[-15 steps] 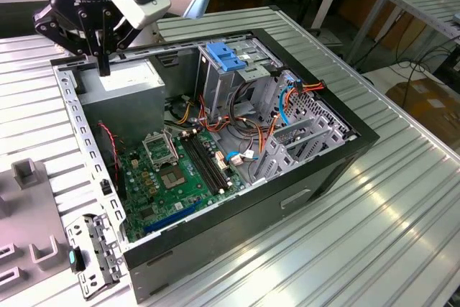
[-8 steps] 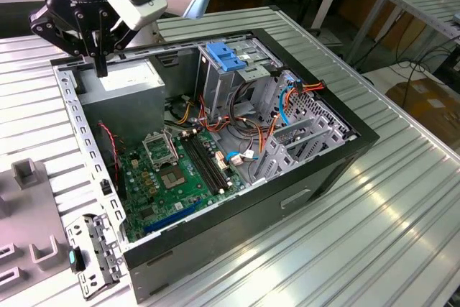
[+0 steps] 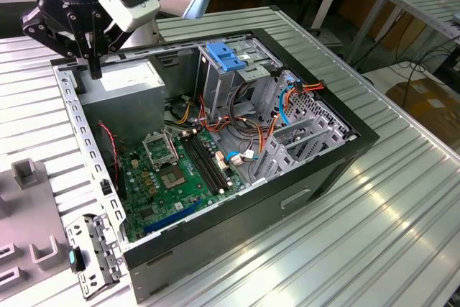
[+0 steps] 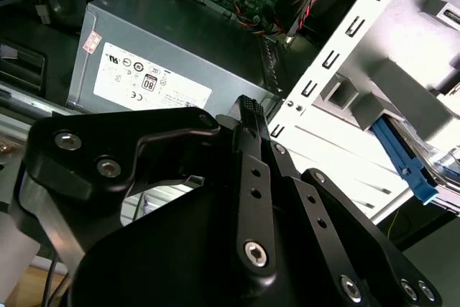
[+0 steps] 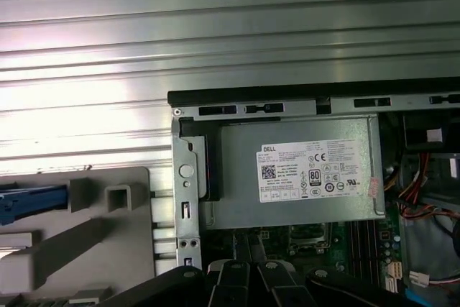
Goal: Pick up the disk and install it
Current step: 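Reach for the disk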
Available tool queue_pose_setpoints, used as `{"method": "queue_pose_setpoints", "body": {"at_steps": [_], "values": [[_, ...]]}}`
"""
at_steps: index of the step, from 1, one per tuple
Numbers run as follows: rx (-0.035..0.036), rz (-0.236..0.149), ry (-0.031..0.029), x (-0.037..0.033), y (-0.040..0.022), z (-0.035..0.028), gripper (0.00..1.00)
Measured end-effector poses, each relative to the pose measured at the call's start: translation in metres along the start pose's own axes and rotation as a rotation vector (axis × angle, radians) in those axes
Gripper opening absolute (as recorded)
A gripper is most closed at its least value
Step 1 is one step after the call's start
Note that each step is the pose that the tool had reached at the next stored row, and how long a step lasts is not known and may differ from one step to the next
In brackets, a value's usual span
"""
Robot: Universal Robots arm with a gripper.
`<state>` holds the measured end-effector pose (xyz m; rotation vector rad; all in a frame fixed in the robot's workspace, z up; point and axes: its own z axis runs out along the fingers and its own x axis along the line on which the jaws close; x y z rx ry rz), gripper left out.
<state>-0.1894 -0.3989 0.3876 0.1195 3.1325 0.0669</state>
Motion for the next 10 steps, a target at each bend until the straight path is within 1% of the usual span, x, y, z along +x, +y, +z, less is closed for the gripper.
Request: {"method": "queue_pose_setpoints", "body": {"at_steps": [10], "values": [[0.0001, 0.000, 0.0016, 0.0074, -0.0006, 0.0006, 0.11]]}}
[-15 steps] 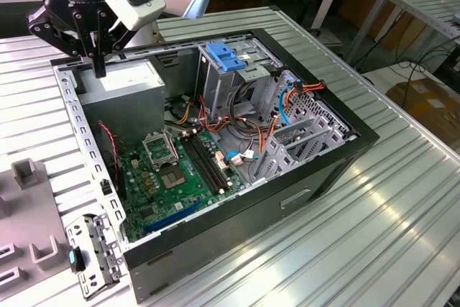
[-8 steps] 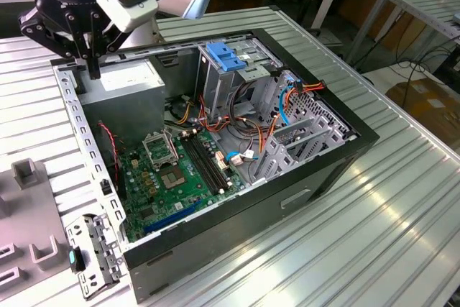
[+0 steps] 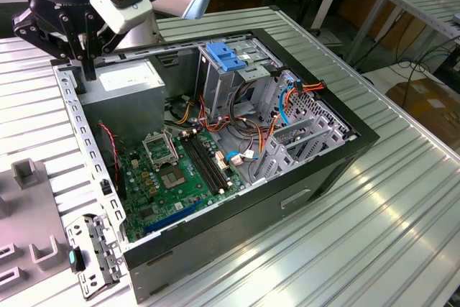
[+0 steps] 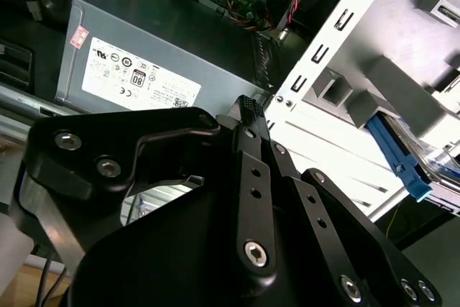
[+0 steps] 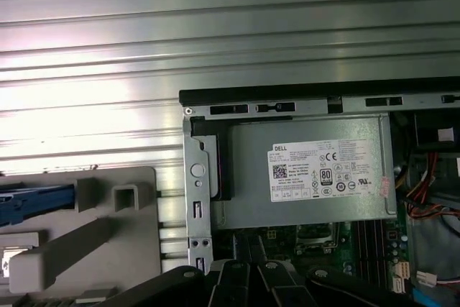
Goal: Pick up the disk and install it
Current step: 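Reach for the disk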
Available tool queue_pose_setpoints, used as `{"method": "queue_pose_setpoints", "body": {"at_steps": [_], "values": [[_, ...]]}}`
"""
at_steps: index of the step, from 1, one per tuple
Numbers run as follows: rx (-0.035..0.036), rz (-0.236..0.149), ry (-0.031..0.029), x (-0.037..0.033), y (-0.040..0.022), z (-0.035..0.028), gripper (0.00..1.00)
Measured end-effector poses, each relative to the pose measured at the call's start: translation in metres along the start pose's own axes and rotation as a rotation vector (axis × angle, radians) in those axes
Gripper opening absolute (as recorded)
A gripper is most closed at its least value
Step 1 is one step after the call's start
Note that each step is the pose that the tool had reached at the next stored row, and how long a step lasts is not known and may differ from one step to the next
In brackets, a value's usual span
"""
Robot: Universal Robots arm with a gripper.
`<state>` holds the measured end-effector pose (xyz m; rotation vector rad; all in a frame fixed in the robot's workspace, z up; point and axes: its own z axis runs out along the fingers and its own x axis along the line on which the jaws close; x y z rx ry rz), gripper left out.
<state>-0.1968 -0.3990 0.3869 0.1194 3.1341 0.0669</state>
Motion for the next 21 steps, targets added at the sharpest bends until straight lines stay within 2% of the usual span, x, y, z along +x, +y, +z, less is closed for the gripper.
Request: {"method": "queue_pose_setpoints", "body": {"at_steps": [12, 21], "values": [[0.0002, 0.000, 0.0021, 0.0070, -0.0006, 0.0007, 0.11], [0.0003, 0.000, 0.0040, 0.0147, -0.0012, 0.0015, 0.11]]}}
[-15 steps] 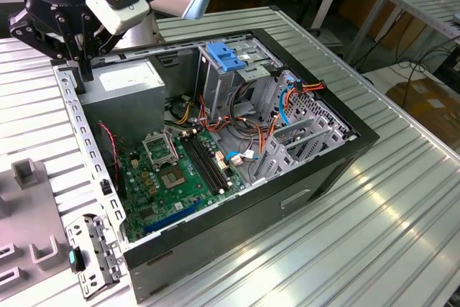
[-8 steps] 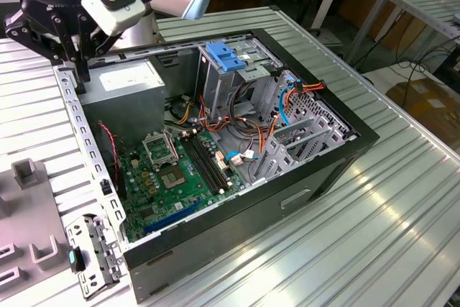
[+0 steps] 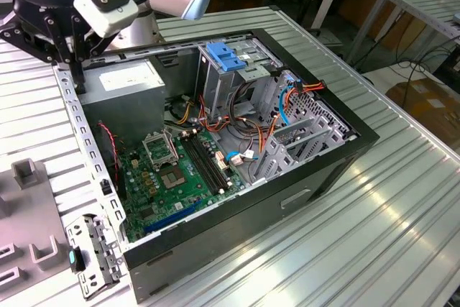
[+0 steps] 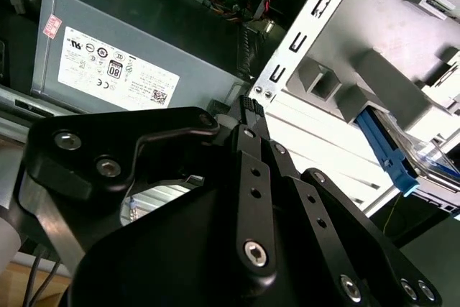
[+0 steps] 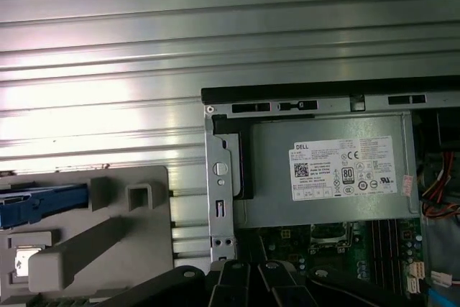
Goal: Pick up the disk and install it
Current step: 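Reach for the disk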
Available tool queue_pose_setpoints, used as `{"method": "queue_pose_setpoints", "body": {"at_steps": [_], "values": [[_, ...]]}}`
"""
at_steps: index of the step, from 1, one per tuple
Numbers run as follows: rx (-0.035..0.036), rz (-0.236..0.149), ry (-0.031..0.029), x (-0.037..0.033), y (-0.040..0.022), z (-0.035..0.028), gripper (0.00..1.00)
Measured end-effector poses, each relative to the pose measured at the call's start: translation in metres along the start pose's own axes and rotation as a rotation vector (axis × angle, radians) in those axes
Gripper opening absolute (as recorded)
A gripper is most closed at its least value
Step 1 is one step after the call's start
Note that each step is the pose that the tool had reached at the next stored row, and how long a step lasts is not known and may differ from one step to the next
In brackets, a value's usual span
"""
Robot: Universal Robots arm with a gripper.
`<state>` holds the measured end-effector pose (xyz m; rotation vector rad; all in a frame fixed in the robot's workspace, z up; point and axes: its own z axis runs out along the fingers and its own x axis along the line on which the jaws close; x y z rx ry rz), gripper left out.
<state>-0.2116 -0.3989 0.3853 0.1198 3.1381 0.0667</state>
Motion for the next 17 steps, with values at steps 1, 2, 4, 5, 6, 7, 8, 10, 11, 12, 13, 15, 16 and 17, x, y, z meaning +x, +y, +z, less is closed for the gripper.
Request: {"method": "queue_pose_setpoints", "body": {"at_steps": [1, 2, 4, 5, 6, 7, 8, 10, 11, 12, 13, 15, 16, 17], "values": [[-0.0001, 0.000, 0.0001, 0.0005, 0.0000, 0.0001, 0.11], [-0.0001, 0.000, 0.0002, 0.0011, -0.0001, 0.0002, 0.11], [0.0000, 0.000, 0.0006, 0.0023, -0.0002, 0.0002, 0.11], [0.0001, 0.000, 0.0007, 0.0030, -0.0002, 0.0003, 0.11], [0.0000, 0.000, 0.0008, 0.0035, -0.0003, 0.0004, 0.11], [0.0001, 0.000, 0.0010, 0.0043, -0.0004, 0.0004, 0.11], [0.0001, 0.000, 0.0011, 0.0048, -0.0004, 0.0005, 0.11], [0.0001, 0.000, 0.0013, 0.0061, -0.0005, 0.0006, 0.11], [0.0001, 0.000, 0.0015, 0.0074, -0.0006, 0.0007, 0.11], [0.0001, 0.000, 0.0016, 0.0081, -0.0007, 0.0008, 0.11], [0.0001, 0.000, 0.0017, 0.0087, -0.0007, 0.0009, 0.11], [0.0002, 0.000, 0.0020, 0.0101, -0.0008, 0.0010, 0.11], [0.0001, 0.000, 0.0021, 0.0109, -0.0009, 0.0011, 0.11], [0.0001, 0.000, 0.0022, 0.0115, -0.0009, 0.0011, 0.11]]}}
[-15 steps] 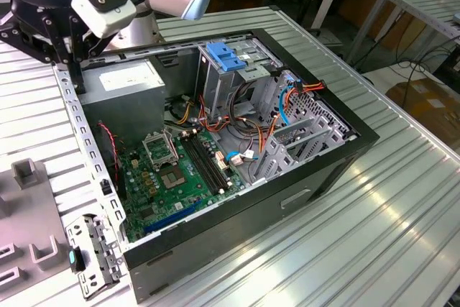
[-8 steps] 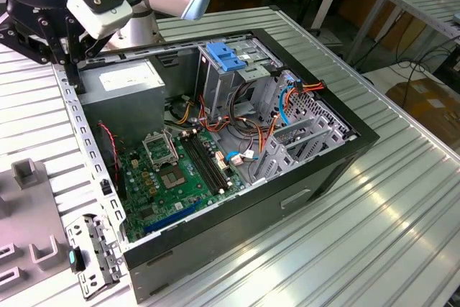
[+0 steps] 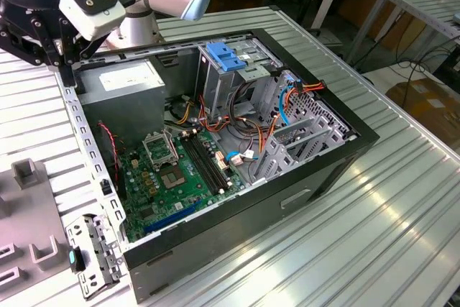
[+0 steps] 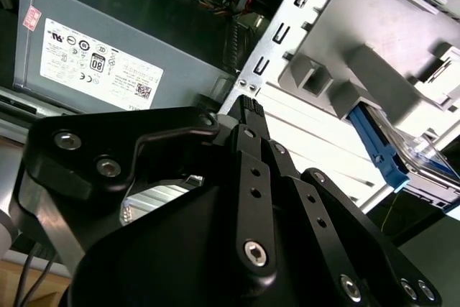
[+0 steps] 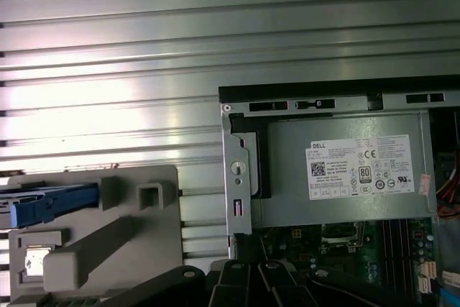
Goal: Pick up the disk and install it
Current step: 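Reach for the disk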
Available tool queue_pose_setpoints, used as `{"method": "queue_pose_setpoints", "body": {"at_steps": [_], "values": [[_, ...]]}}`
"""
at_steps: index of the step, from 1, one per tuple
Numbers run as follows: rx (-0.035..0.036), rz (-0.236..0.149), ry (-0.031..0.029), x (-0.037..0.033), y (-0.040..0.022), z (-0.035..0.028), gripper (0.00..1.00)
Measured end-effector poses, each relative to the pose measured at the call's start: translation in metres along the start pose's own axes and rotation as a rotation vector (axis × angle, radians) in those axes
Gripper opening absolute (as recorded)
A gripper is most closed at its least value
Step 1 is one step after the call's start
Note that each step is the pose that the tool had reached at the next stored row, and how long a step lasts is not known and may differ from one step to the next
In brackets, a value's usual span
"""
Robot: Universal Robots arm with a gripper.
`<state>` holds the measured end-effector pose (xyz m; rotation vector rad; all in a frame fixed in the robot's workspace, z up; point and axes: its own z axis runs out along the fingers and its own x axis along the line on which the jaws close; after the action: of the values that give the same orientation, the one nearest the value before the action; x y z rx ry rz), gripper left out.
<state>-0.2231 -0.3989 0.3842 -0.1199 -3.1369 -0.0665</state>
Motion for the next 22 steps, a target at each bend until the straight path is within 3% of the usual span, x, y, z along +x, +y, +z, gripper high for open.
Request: {"method": "queue_pose_setpoints", "body": {"at_steps": [22], "values": [[0.0002, 0.000, 0.0026, 0.0179, -0.0014, 0.0015, 0.11]]}}
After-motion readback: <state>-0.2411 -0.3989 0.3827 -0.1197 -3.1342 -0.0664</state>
